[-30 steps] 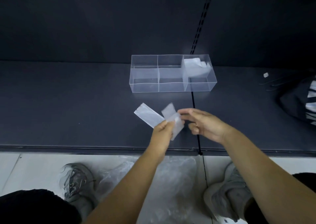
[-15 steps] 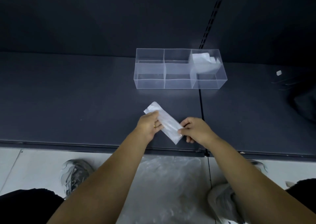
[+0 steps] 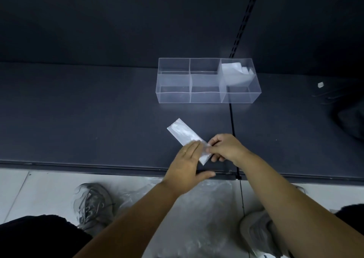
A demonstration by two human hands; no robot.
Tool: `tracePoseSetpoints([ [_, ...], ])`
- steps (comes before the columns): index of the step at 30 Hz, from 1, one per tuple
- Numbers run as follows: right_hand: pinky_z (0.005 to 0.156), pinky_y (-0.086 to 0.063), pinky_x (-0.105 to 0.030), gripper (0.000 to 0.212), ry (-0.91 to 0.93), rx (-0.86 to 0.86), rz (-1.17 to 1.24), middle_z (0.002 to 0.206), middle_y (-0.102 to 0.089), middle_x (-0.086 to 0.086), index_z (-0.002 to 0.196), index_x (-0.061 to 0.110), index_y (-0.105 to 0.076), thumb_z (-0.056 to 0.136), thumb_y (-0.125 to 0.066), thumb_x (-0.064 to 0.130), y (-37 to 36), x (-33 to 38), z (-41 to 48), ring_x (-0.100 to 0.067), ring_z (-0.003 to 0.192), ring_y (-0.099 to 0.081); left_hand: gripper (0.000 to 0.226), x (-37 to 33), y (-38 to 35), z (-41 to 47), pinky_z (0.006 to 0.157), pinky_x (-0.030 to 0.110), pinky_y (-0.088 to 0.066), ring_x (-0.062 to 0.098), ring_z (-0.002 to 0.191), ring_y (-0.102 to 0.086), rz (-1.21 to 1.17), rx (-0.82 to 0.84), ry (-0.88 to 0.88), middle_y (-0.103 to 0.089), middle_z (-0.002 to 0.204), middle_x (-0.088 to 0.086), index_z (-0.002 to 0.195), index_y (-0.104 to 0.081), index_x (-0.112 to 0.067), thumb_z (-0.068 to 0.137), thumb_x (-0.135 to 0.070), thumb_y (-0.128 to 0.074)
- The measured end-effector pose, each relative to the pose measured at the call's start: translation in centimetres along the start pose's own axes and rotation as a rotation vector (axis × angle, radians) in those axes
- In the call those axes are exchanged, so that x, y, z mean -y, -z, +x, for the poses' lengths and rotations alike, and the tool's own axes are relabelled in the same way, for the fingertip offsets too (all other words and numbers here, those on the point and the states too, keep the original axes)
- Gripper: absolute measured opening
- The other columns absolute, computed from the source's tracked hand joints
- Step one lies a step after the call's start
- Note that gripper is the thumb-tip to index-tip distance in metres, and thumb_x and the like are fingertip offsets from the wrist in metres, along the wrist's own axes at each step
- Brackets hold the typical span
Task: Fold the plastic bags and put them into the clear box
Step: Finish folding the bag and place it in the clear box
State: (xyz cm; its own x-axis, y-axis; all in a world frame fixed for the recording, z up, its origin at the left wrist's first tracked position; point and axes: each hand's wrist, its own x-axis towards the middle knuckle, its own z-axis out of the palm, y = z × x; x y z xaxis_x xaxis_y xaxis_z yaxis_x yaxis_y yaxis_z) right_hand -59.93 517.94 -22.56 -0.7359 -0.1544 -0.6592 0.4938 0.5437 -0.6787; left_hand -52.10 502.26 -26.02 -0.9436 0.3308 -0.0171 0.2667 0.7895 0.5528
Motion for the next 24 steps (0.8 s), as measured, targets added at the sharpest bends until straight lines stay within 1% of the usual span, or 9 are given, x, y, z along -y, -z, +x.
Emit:
tracePoseSetpoints([
  [3,0.046,-0.044,-0.018,0.016,-0.052,0.042,0.098,0.073,-0.069,-0.003,0.097,0.01,-0.061,0.089,-0.068,0.021,0.5,0.7,-0.7,-0.008,0.052,-0.063,0.083,0.7,-0.4,-0.2,0.114,0.015,0.005,0.012,0.146,-0.013,0.034,-0.018,0.012,-0.023,0.157,0.001,0.15,-0.024,-0.015,0.086,-0.051,-0.061],
  [6,0.049,-0.046,-0.019,0.019,-0.069,0.095,0.232,0.072,-0.069,-0.001,0.098,0.012,-0.061,0.092,-0.063,0.03,1.2,1.9,-1.4,-0.008,0.054,-0.064,0.053,0.4,0.4,0.5,0.112,0.018,-0.022,0.016,0.135,-0.041,-0.074,-0.134,0.074,-0.047,0.145,0.003,0.142,-0.044,-0.016,0.093,-0.032,-0.059],
  [8,0.05,-0.047,-0.02,0.021,-0.034,0.113,0.242,0.074,-0.072,-0.001,0.102,0.012,-0.061,0.092,-0.063,0.031,1.5,2.9,-1.7,-0.009,0.056,-0.065,0.036,0.2,1.2,0.8,0.093,0.028,-0.045,0.022,0.109,-0.061,-0.117,-0.197,0.121,-0.066,0.12,0.005,0.134,-0.055,-0.024,0.099,-0.028,-0.049],
  [10,0.049,-0.046,-0.019,0.021,0.048,0.054,0.207,0.079,-0.073,0.0,0.106,0.014,-0.06,0.091,-0.065,0.028,1.5,3.6,-1.6,-0.009,0.056,-0.064,0.032,0.3,2.0,1.2,0.069,0.034,-0.046,0.029,0.078,-0.063,-0.084,-0.203,0.183,-0.069,0.086,0.011,0.127,-0.061,-0.029,0.101,-0.033,-0.041],
  [11,0.05,-0.045,-0.019,0.022,0.097,-0.003,0.172,0.085,-0.072,0.002,0.108,0.016,-0.06,0.089,-0.067,0.025,1.5,3.8,-1.3,-0.008,0.057,-0.063,0.033,0.5,2.4,1.6,0.064,0.035,-0.043,0.032,0.072,-0.062,-0.09,-0.195,0.229,-0.067,0.077,0.013,0.121,-0.064,-0.025,0.101,-0.035,-0.04],
  [15,0.058,-0.045,-0.019,0.039,0.196,-0.007,0.08,0.111,-0.065,0.004,0.121,0.019,-0.054,0.085,-0.07,0.012,0.7,3.4,-0.4,-0.01,0.065,-0.058,0.035,2.0,3.8,3.7,0.072,0.029,-0.044,0.034,0.088,-0.063,-0.446,-0.158,0.455,-0.069,0.091,0.017,0.101,-0.069,-0.005,0.1,-0.031,-0.045],
  [18,0.054,-0.045,-0.016,0.039,0.177,0.001,0.094,0.106,-0.068,-0.004,0.121,0.013,-0.055,0.085,-0.069,0.007,-1.2,2.3,0.5,-0.011,0.06,-0.056,0.038,2.9,4.4,5.0,0.091,0.039,-0.05,0.028,0.1,-0.062,-0.711,-0.17,0.625,-0.066,0.11,0.018,0.116,-0.064,0.001,0.1,-0.029,-0.048],
  [20,0.048,-0.043,-0.013,0.033,0.177,-0.096,0.141,0.094,-0.068,-0.006,0.114,0.008,-0.059,0.084,-0.071,0.006,-2.3,1.8,1.3,-0.009,0.053,-0.054,0.038,3.4,4.5,5.5,0.081,0.042,-0.056,0.025,0.093,-0.062,-0.873,-0.173,0.721,-0.064,0.104,0.016,0.119,-0.061,0.002,0.1,-0.029,-0.048],
  [24,0.052,-0.047,-0.022,0.019,0.159,-0.282,0.119,0.083,-0.066,-0.008,0.094,0.012,-0.062,0.08,-0.073,0.005,-3.7,1.5,2.7,-0.011,0.051,-0.056,0.032,3.7,4.7,6.5,0.053,0.027,-0.058,0.028,0.088,-0.064,-1.023,-0.135,0.822,-0.063,0.104,0.016,0.121,-0.058,-0.004,0.1,-0.026,-0.048],
])
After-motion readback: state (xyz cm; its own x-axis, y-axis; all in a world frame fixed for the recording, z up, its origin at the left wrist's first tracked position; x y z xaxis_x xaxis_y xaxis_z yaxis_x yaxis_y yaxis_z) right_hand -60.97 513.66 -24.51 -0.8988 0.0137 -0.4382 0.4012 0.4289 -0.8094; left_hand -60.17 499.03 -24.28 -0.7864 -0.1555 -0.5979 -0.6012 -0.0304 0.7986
